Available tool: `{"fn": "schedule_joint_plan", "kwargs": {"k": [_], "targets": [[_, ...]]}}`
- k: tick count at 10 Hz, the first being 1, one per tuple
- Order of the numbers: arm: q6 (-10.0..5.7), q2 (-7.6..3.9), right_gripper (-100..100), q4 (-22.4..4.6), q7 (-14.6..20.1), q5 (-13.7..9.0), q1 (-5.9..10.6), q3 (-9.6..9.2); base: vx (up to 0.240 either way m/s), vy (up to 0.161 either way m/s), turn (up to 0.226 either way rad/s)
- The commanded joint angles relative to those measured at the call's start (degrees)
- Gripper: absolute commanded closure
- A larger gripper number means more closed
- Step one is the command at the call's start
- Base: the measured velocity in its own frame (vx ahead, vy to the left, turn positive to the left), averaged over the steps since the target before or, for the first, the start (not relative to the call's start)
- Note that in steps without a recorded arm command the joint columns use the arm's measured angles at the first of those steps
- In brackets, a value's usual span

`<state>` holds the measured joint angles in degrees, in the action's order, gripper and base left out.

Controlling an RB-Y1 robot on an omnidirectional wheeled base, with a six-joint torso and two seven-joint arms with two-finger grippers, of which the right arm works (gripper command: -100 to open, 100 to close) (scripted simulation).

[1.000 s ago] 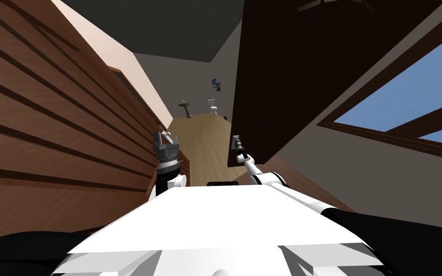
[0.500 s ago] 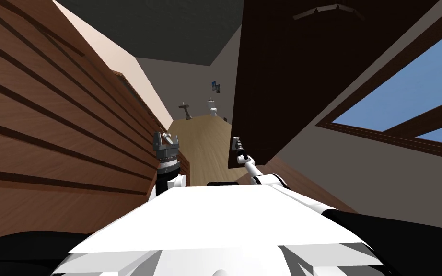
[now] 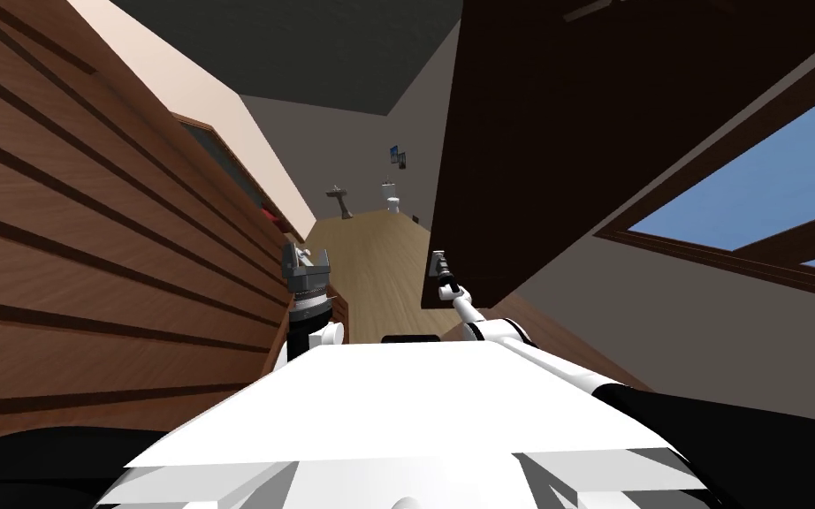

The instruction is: Push the door open

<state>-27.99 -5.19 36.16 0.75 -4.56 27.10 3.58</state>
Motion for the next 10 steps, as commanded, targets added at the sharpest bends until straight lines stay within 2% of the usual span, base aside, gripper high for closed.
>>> {"fn": "schedule_joint_plan", "kwargs": {"k": [1,6,7,9,10], "targets": [[-0.03,-0.81,100,0.0,-0.3,-0.3,-0.13,1.06,0.162,0.08,-0.037],[0.03,-2.15,100,-0.4,-1.2,-1.3,-0.31,3.94,0.184,0.104,-0.06],[0.03,-2.15,100,-0.4,-1.2,-1.3,-0.31,3.94,0.141,0.066,-0.029],[0.03,-2.15,100,-0.4,-1.2,-1.3,-0.31,3.94,0.03,0.005,0.002],[0.06,-2.71,100,-0.5,-1.6,-1.8,-0.39,5.2,0.115,0.083,-0.05]]}}
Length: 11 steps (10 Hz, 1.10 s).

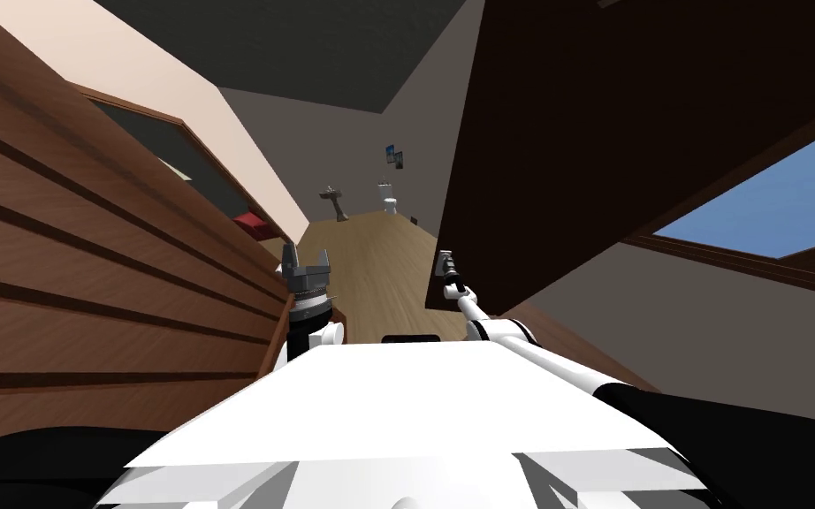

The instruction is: Push the door open

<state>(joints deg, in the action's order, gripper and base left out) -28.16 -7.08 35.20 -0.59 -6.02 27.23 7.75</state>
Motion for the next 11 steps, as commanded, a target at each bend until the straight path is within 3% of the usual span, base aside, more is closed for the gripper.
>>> {"fn": "schedule_joint_plan", "kwargs": {"k": [1,5,11], "targets": [[0.23,-0.96,100,0.4,-0.4,-0.4,-0.54,1.35,0.167,0.115,-0.104],[0.23,-0.96,100,0.4,-0.4,-0.4,-0.54,1.35,0.04,0.016,-0.001],[0.31,-2.59,100,0.0,-1.5,-1.7,-0.77,5.06,0.168,0.103,-0.068]]}}
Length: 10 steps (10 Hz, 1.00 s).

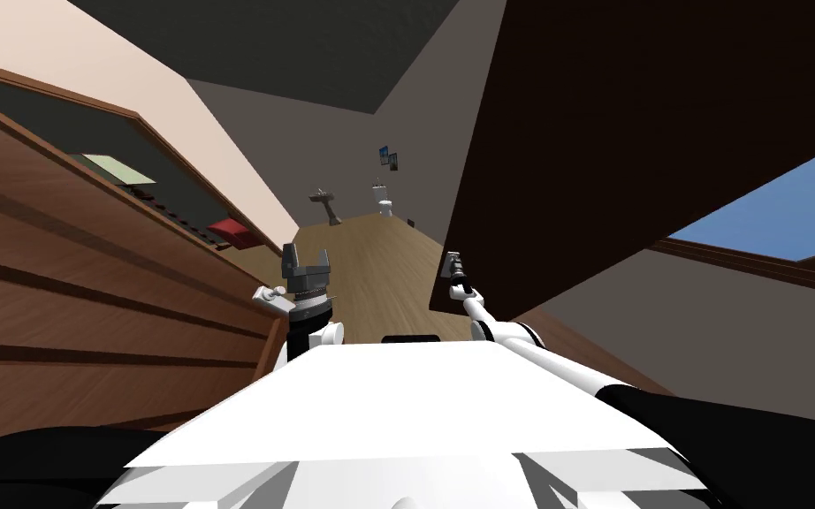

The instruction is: Push the door open

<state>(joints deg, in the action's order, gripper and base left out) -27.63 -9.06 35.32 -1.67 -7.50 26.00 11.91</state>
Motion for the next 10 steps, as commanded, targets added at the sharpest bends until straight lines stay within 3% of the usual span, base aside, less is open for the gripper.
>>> {"fn": "schedule_joint_plan", "kwargs": {"k": [1,4,10], "targets": [[-0.21,-0.87,100,-0.2,-0.6,-0.5,0.42,1.49,0.179,0.113,-0.072],[-0.21,-0.87,100,-0.2,-0.6,-0.5,0.42,1.49,0.052,0.024,-0.007],[-0.14,-2.15,100,-0.5,-1.6,-1.5,0.23,4.48,0.144,0.09,-0.06]]}}
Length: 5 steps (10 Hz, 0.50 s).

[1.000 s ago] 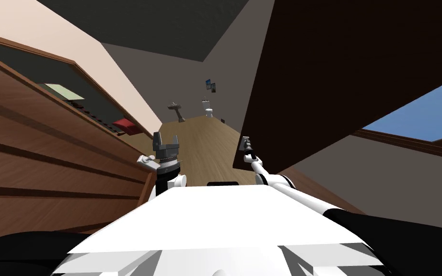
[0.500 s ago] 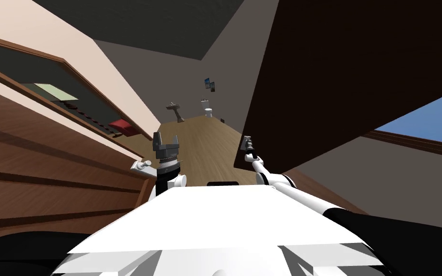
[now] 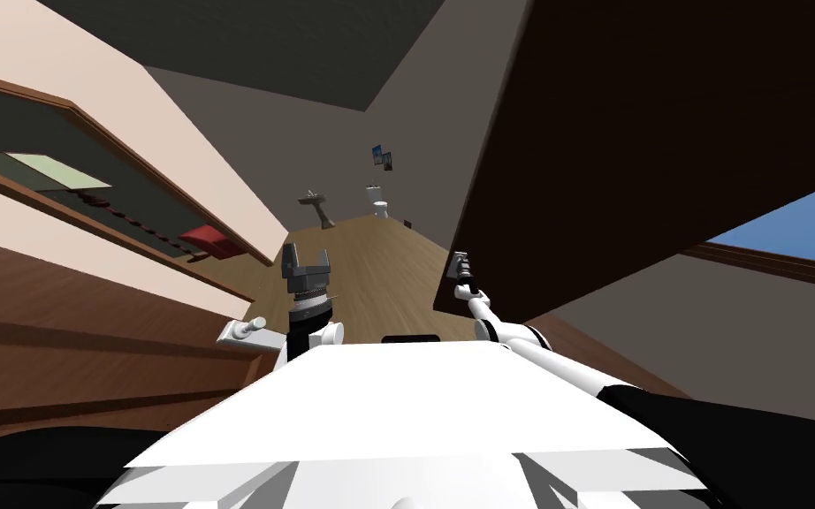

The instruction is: Push the door open

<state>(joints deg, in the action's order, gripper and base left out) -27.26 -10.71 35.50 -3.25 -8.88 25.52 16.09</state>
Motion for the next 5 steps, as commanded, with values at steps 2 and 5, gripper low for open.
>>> {"fn": "schedule_joint_plan", "kwargs": {"k": [2,5], "targets": [[-0.38,-0.43,100,-1.0,-0.1,-0.2,0.57,0.4,0.117,0.045,-0.032],[-0.66,-1.34,100,-1.2,-0.6,-0.8,0.49,2.12,0.162,0.047,-0.048]]}}
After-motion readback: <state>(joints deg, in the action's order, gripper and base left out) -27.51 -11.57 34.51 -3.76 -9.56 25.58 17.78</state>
